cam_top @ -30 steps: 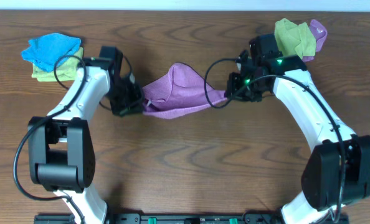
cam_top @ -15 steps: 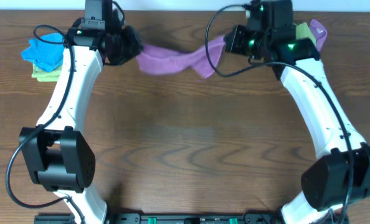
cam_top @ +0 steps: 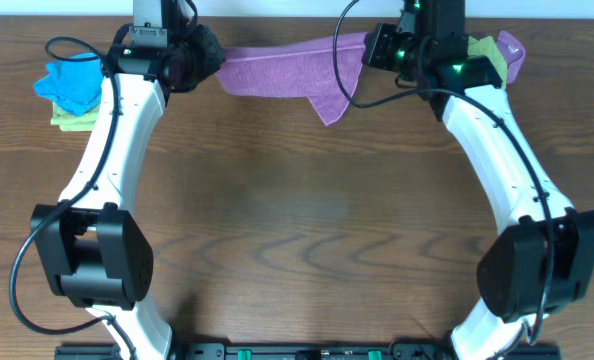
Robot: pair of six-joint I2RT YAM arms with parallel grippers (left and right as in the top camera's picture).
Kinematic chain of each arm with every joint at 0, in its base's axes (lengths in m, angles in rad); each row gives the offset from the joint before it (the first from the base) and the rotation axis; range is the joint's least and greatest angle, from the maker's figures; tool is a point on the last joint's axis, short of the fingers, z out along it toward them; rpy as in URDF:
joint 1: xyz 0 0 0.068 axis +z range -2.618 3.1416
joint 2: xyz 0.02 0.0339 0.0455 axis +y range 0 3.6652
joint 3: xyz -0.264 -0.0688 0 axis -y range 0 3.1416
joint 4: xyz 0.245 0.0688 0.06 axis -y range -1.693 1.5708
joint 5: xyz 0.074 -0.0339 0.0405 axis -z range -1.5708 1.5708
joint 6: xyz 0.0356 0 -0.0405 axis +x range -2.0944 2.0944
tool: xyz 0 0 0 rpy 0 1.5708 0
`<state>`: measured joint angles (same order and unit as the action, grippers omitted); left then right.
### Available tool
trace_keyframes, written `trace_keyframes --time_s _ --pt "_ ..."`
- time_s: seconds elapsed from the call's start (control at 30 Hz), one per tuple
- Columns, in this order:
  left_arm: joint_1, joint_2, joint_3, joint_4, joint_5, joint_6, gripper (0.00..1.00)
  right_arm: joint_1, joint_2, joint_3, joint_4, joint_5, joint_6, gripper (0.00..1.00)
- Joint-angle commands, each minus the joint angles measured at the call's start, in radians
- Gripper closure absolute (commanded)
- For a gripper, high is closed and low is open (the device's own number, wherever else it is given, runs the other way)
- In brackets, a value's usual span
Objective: Fold the cloth
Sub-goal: 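Lift the cloth with both grippers and stretch it apart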
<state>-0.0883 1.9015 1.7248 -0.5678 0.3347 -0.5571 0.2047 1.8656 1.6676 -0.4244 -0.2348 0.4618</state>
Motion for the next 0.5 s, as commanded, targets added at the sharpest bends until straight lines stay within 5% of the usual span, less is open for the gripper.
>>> trace_keyframes --time_s 0.0,0.47 --pt "-0.002 -0.004 0.021 0.021 -0.046 0.003 0.94 -0.034 0.003 0.014 0.029 0.025 -0.018 0.99" --pt "-0.019 -0.003 0.021 -0.041 -0.028 0.048 0.94 -0.013 0.046 0.016 0.033 -0.009 -0.105 0.98"
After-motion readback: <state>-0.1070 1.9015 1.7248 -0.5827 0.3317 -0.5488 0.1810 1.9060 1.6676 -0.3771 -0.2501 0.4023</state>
